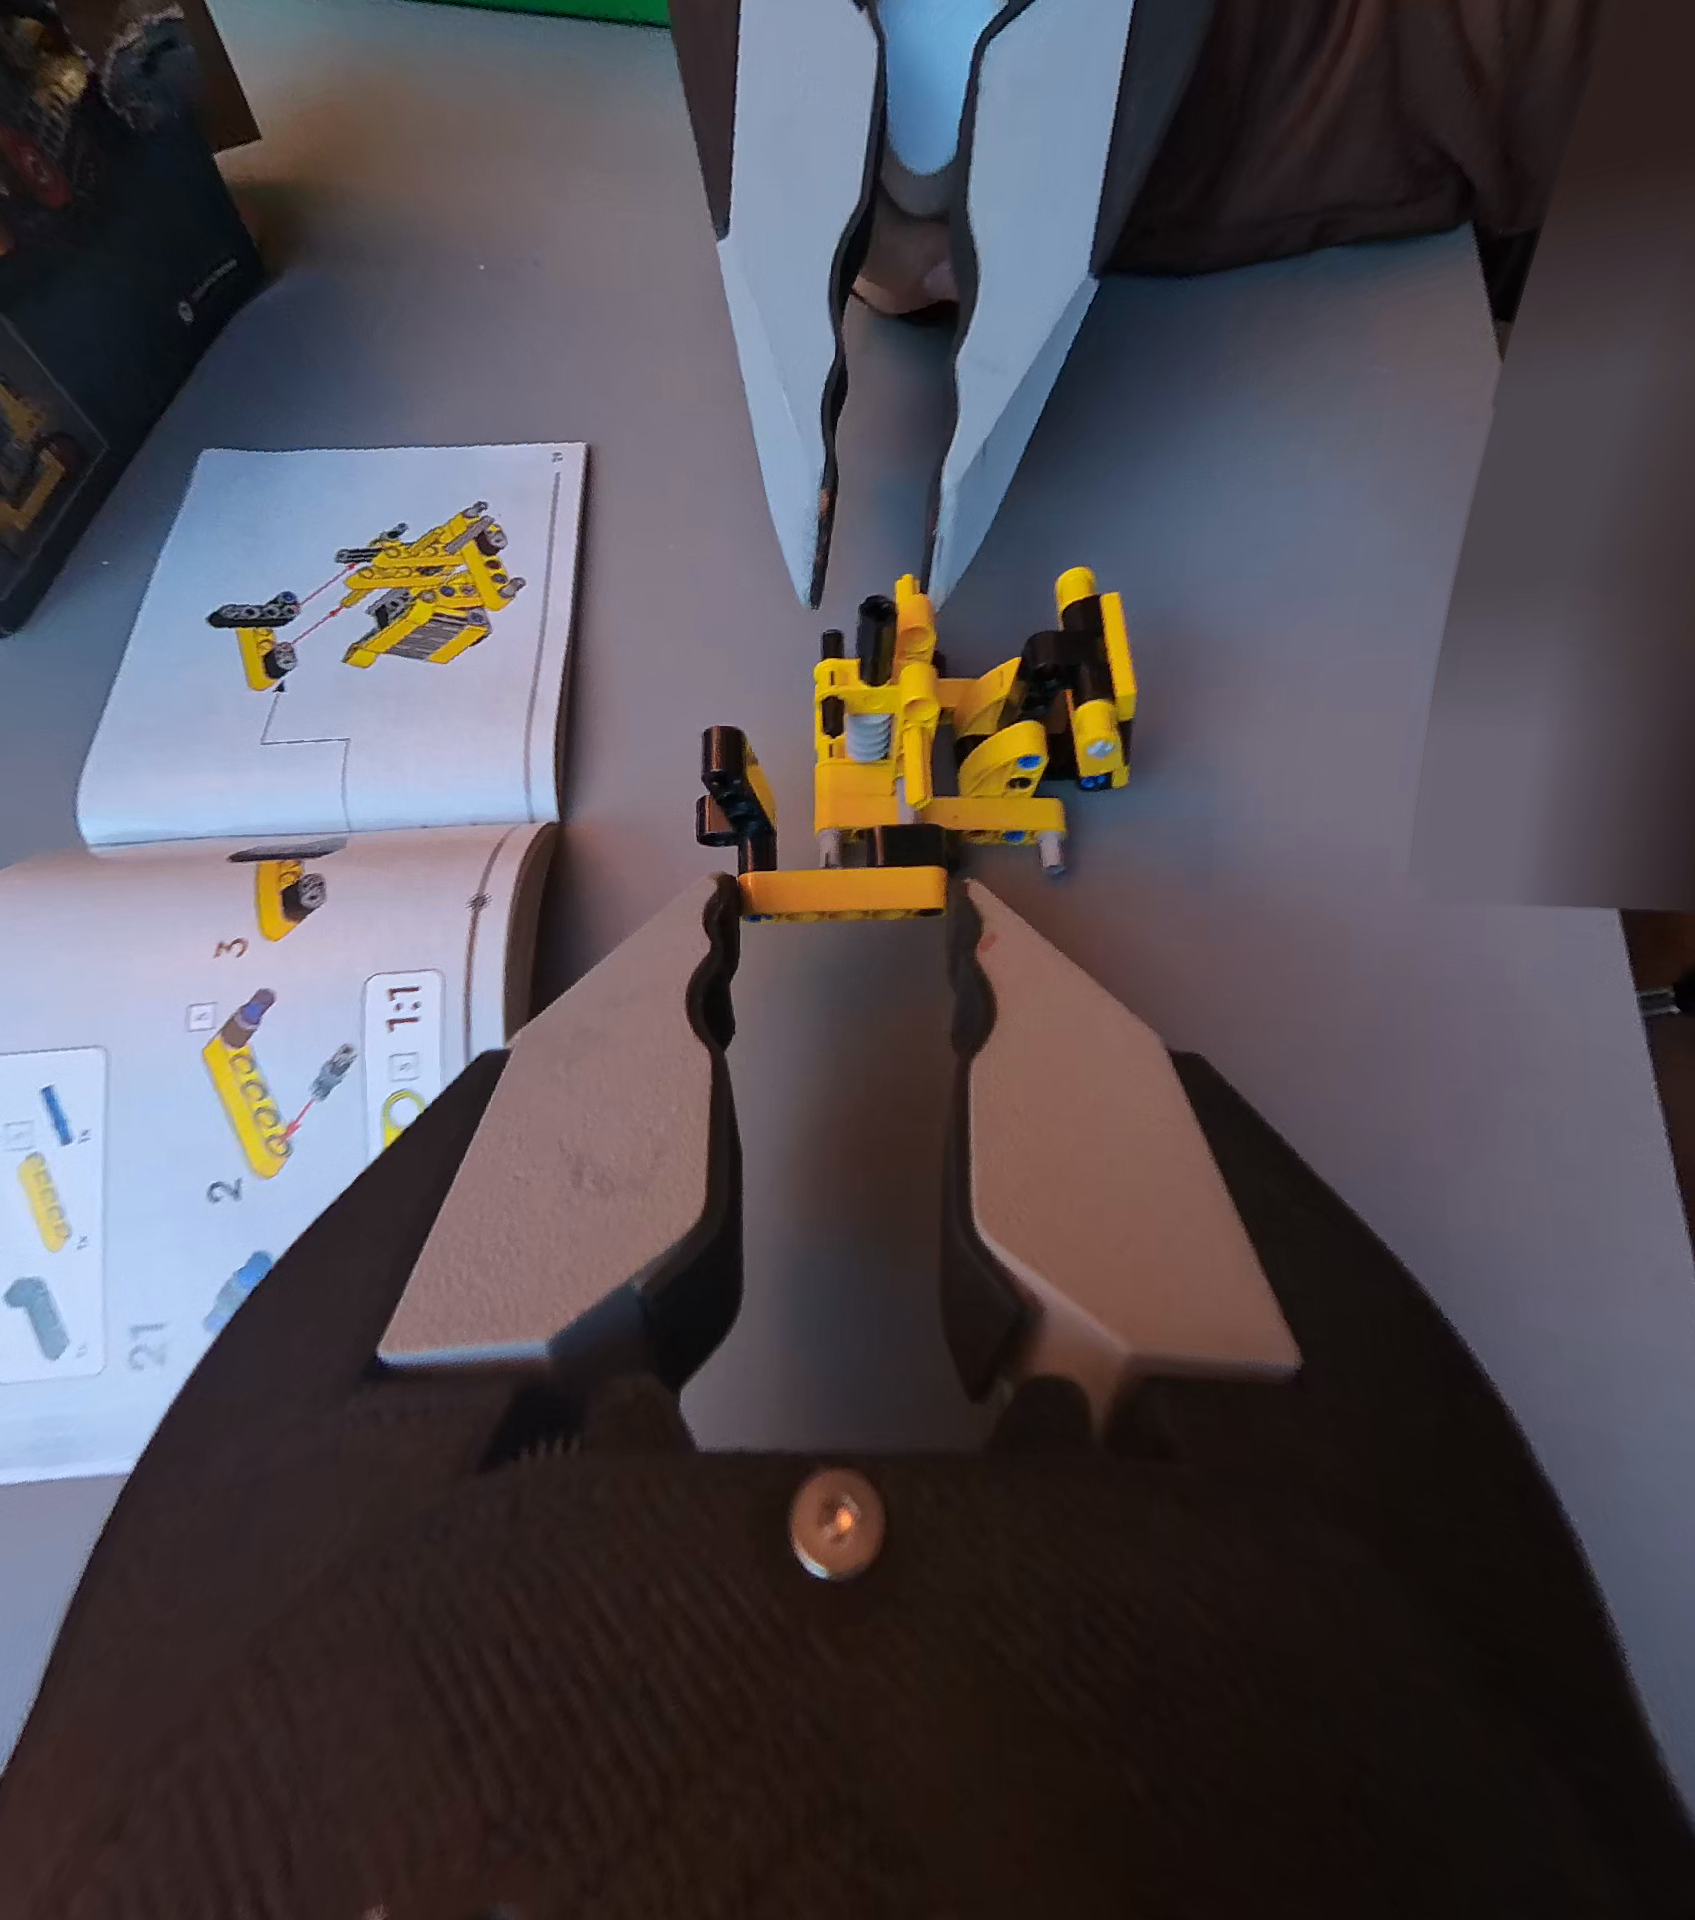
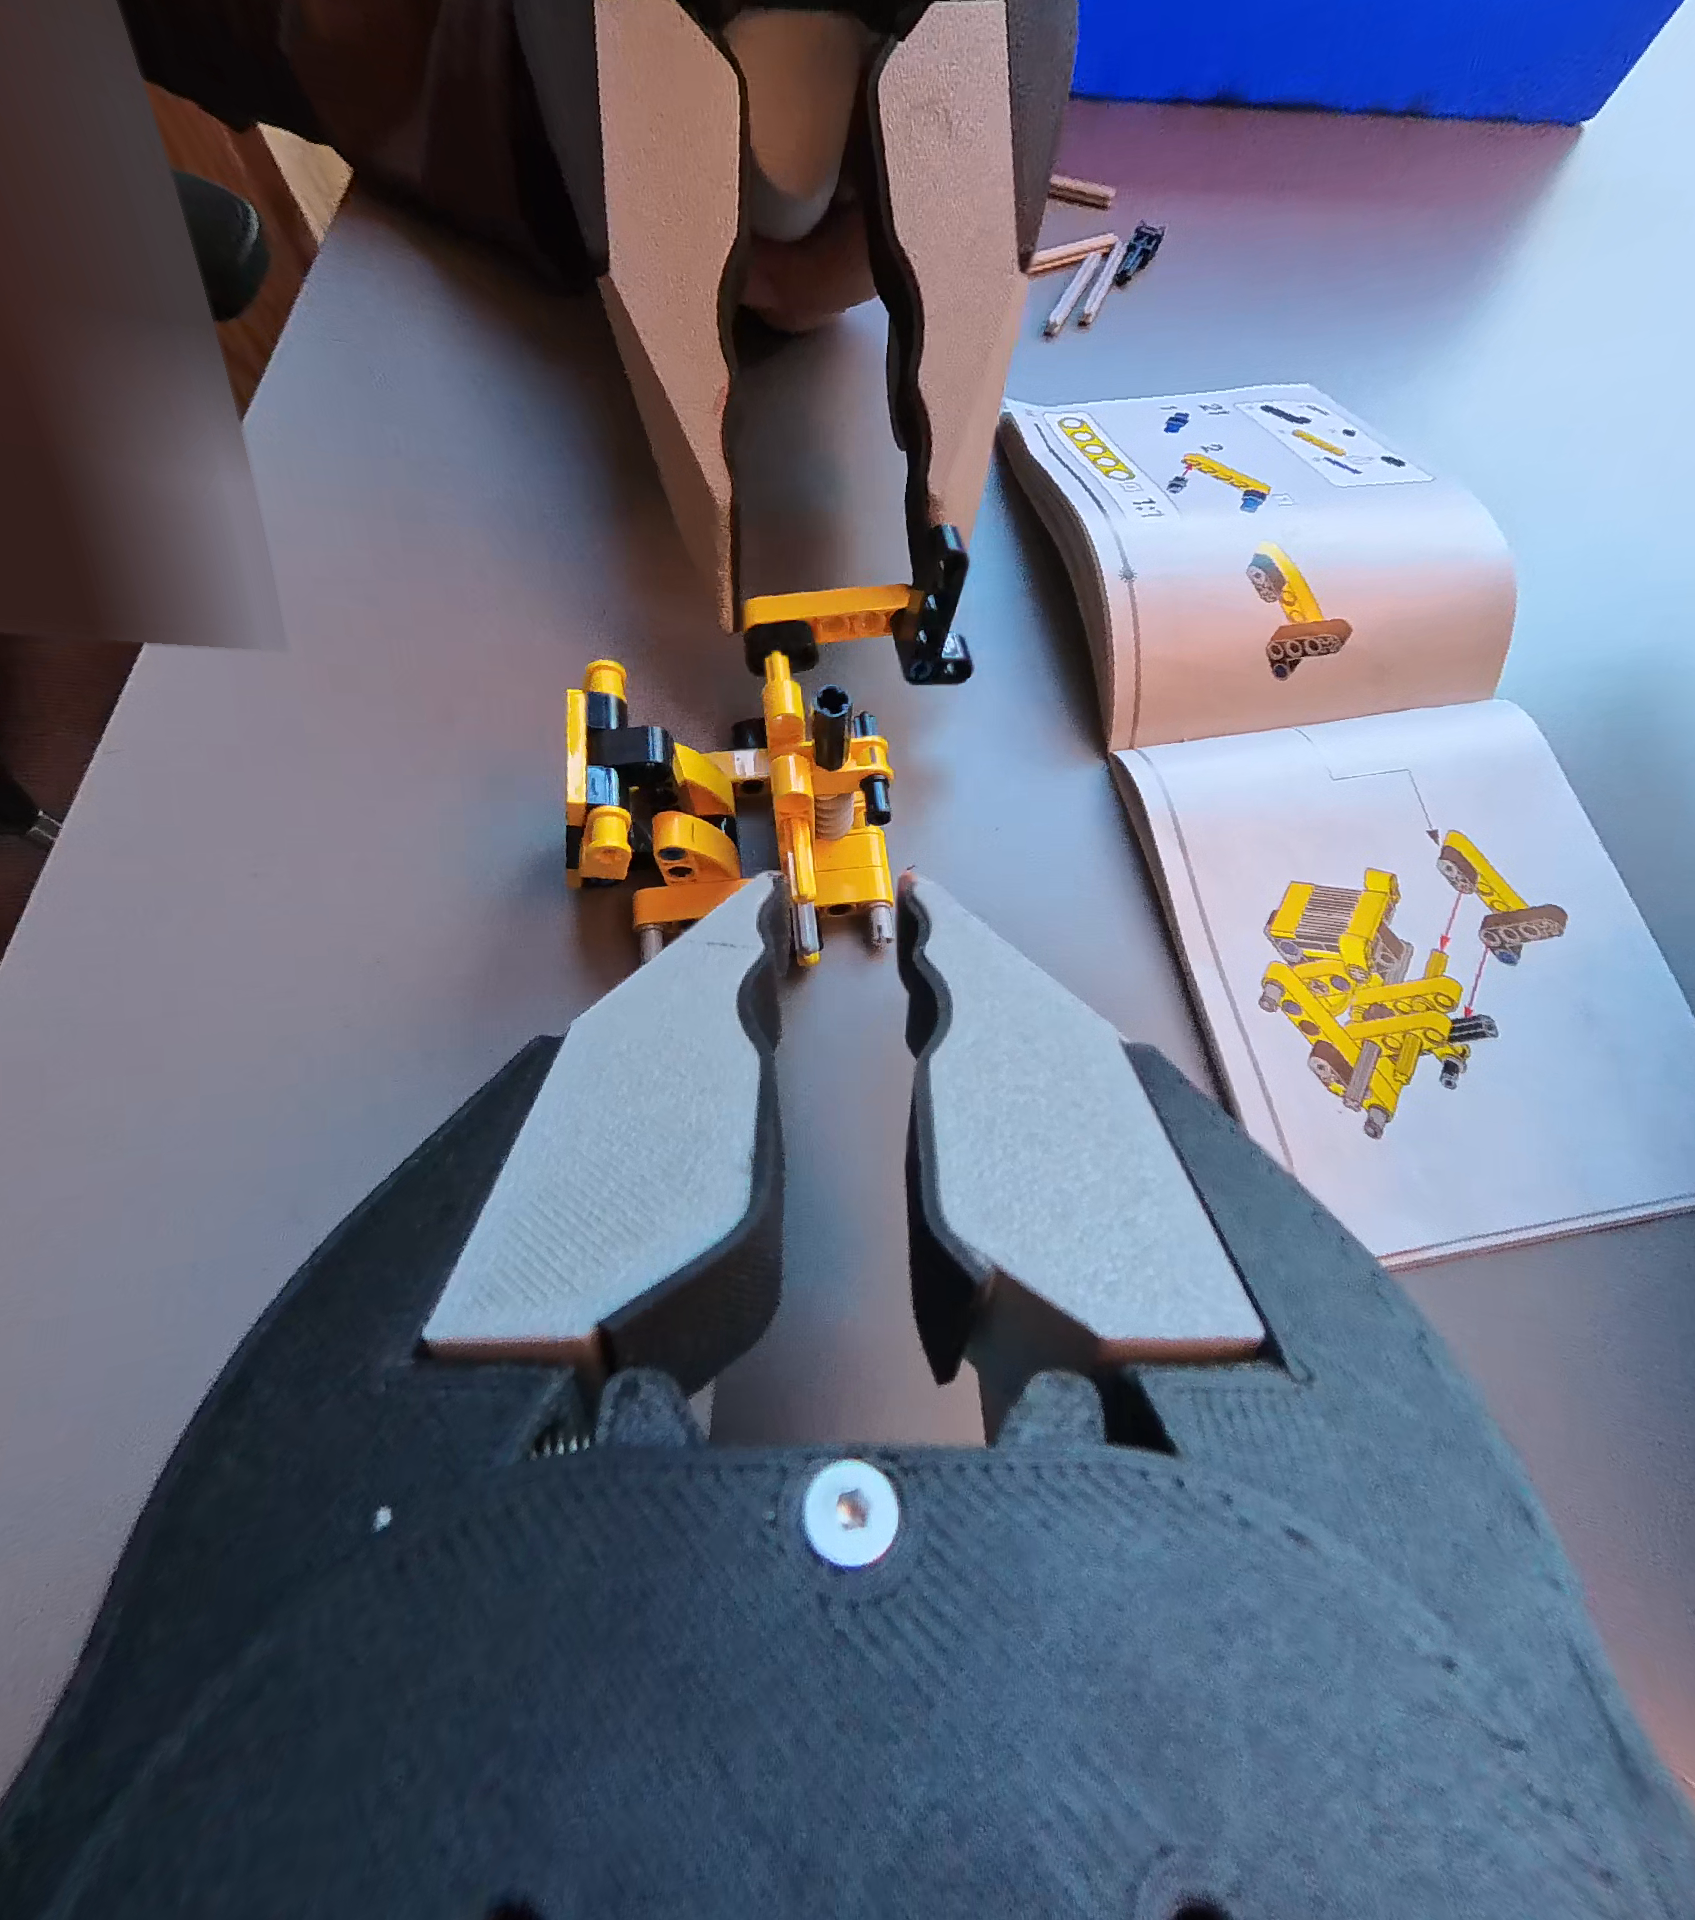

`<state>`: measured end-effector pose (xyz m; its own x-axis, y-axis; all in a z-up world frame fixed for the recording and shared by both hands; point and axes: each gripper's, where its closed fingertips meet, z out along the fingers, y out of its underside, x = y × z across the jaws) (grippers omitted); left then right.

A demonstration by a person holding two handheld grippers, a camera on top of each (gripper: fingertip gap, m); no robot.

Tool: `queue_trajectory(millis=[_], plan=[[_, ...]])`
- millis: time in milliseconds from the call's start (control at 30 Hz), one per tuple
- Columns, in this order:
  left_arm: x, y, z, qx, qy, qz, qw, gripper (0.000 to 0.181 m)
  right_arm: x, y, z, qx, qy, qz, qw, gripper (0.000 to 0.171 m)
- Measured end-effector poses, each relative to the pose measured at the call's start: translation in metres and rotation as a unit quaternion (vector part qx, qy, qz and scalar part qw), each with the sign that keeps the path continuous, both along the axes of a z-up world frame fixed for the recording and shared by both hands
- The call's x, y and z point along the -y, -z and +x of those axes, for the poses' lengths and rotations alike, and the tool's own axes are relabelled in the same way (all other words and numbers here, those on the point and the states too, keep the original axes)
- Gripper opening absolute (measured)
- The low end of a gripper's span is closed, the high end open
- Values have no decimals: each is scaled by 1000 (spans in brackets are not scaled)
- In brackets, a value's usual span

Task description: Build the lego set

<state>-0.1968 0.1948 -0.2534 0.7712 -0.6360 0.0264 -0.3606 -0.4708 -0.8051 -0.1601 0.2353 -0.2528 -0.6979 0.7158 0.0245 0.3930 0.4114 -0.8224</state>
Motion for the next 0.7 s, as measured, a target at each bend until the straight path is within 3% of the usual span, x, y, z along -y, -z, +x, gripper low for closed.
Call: queue_trajectory(millis=[33,700], plan=[[0,0,2,0,0,0,1000,38,1,1,0,1,-1,1,1000,15],[-5,-2,-1,-19,-11,2,1000,38,8,3,2,2,-11,11,1000,1]])
